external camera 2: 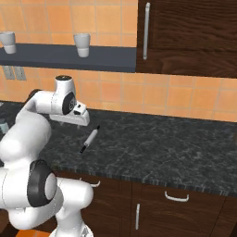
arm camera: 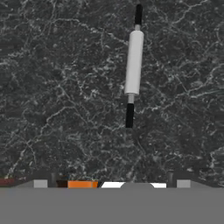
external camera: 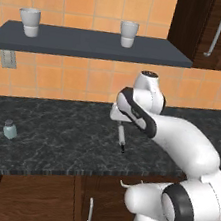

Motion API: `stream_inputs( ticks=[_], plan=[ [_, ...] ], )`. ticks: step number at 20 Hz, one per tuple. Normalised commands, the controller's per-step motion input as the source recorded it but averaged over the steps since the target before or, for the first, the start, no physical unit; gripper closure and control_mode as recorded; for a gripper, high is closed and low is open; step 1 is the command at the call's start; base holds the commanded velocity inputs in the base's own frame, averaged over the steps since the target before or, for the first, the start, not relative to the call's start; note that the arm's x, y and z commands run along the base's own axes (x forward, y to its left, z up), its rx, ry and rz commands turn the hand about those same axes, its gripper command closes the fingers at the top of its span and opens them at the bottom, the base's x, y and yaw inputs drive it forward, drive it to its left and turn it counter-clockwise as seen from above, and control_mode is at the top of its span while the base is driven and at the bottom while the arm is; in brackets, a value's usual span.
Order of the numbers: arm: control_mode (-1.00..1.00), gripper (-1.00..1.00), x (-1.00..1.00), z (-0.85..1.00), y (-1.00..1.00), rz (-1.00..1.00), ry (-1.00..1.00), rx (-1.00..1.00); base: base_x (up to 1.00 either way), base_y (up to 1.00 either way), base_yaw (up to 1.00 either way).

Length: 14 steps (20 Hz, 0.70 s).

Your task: Pick the rolling pin from the drawer and place it on the counter.

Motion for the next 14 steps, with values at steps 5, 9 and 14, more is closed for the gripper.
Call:
stream_inputs(
  ticks=[5, 9, 14],
  plan=[
    [-1.00, -1.00, -0.94, 0.70, 0.04, 0.03, -0.05, 0.00, 0.00, 0.00, 0.00],
    [-1.00, -1.00, -0.93, 0.63, 0.00, 0.02, -0.11, 0.00, 0.00, 0.00, 0.00],
    [-1.00, -1.00, -0.98, 0.16, 0.00, 0.01, -0.06, 0.00, 0.00, 0.00, 0.00]
  ],
)
